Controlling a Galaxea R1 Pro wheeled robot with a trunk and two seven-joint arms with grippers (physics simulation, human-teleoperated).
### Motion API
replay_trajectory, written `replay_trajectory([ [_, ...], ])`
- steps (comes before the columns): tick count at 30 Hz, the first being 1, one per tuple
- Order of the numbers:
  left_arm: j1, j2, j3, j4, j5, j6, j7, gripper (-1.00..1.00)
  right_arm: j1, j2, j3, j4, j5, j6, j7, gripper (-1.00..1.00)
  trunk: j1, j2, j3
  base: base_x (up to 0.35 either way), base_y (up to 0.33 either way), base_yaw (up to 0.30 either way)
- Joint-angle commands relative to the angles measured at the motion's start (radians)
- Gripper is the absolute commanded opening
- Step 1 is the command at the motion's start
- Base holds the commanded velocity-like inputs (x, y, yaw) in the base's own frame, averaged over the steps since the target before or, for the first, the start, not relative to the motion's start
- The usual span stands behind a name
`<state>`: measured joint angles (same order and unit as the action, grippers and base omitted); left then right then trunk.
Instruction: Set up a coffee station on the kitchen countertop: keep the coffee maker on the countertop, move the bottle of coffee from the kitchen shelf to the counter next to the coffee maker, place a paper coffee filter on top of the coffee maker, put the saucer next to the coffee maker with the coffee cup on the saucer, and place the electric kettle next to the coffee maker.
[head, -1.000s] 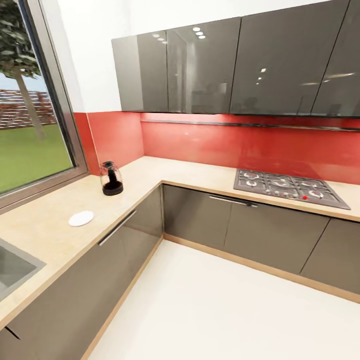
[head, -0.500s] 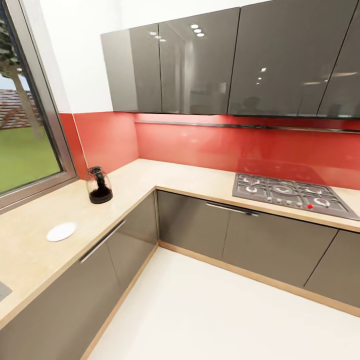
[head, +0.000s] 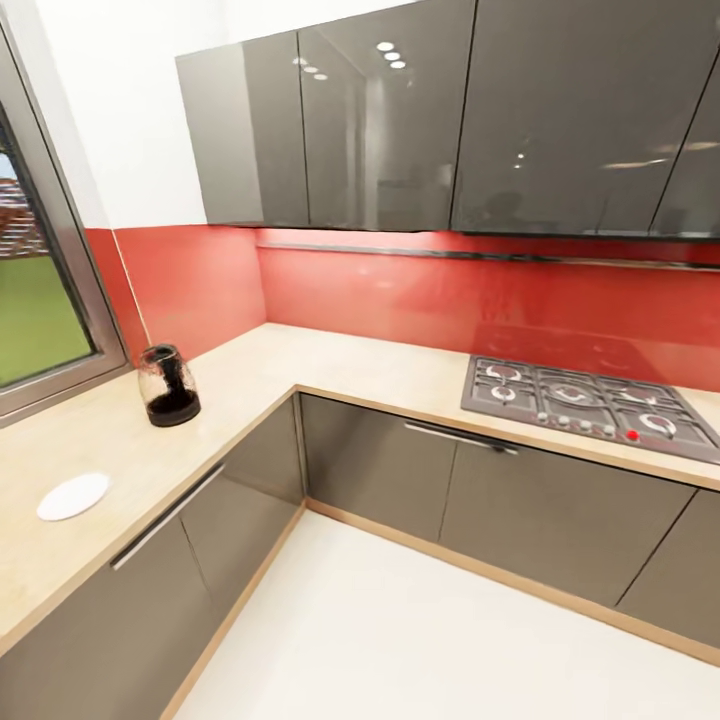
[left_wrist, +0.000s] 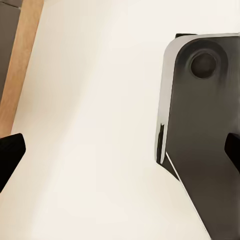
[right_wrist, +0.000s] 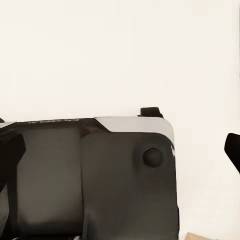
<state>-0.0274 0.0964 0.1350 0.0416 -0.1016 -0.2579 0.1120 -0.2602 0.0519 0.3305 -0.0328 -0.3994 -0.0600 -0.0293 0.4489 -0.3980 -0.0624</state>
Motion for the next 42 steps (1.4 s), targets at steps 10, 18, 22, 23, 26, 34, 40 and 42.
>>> replay_trajectory([
  [10,-0.002,-0.001,0.008,0.004,-0.011,-0.007,0.005,1.0,-0.001,0.0,0.008,0.001,-0.009,-0.003,-0.004,1.0,0.001,-0.002,-0.002,0.311,-0.177,0.215],
  [18,-0.002,0.0,0.008,0.004,-0.011,-0.009,0.006,1.0,-0.001,0.002,0.008,0.001,-0.009,-0.003,-0.004,1.0,0.001,-0.002,-0.002,0.263,-0.225,0.276],
  [22,-0.002,0.0,0.008,0.004,-0.01,-0.009,0.006,1.0,-0.001,0.002,0.008,0.001,-0.009,-0.003,-0.004,1.0,0.001,-0.002,-0.002,0.191,-0.27,0.278],
  [23,-0.002,0.0,0.008,0.004,-0.01,-0.009,0.006,1.0,-0.001,0.002,0.008,0.001,-0.009,-0.003,-0.004,1.0,0.001,-0.002,-0.002,0.167,-0.283,0.278],
  [26,-0.002,0.0,0.008,0.004,-0.01,-0.009,0.006,1.0,-0.001,0.002,0.008,0.001,-0.009,-0.003,-0.004,1.0,0.001,-0.002,-0.002,0.151,-0.289,0.278],
  [34,-0.002,0.0,0.008,0.004,-0.01,-0.009,0.006,1.0,-0.001,0.002,0.008,0.001,-0.009,-0.003,-0.004,1.0,0.001,-0.002,-0.003,0.143,-0.291,0.278],
  [40,-0.002,0.0,0.008,0.004,-0.01,-0.009,0.006,1.0,-0.001,0.002,0.008,0.001,-0.009,-0.003,-0.005,1.0,0.001,-0.002,-0.005,0.142,-0.292,0.278],
  [42,-0.002,0.0,0.008,0.004,-0.009,-0.009,0.006,1.0,-0.001,0.002,0.008,0.001,-0.009,-0.003,-0.005,1.0,0.001,-0.002,-0.007,0.142,-0.292,0.277],
])
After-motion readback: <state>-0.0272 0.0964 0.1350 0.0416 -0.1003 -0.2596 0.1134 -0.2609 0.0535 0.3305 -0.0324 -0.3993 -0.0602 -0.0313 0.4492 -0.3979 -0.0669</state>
